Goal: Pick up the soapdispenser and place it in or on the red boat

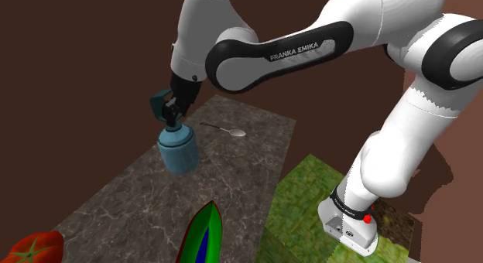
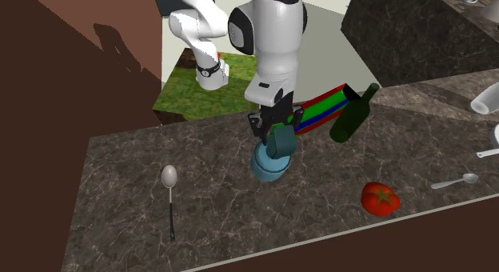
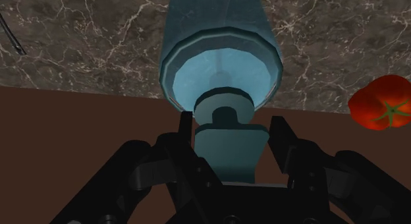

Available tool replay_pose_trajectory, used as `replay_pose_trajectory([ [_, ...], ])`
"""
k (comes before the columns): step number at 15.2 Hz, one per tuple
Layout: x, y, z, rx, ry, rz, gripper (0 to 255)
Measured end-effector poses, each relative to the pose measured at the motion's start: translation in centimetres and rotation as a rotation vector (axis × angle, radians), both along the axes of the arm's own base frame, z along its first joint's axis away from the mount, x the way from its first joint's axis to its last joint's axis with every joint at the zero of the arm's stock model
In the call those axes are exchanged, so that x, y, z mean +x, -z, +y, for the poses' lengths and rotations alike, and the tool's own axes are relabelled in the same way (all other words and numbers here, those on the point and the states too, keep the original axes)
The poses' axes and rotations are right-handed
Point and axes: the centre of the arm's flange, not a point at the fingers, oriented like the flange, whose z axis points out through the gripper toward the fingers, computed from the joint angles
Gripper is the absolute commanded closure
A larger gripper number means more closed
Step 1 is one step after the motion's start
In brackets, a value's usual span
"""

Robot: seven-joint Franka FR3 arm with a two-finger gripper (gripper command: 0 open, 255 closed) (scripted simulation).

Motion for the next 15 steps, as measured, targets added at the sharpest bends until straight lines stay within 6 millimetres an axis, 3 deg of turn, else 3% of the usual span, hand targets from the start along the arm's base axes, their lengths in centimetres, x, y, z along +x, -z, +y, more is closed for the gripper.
replay_pose_trajectory([
  [11, 0.1, -5.6, -0.1, 0.0, 0.0, 0.0, 255],
  [15, -3.3, -6.9, 1.6, 0.0, -0.001, 0.0, 255],
])
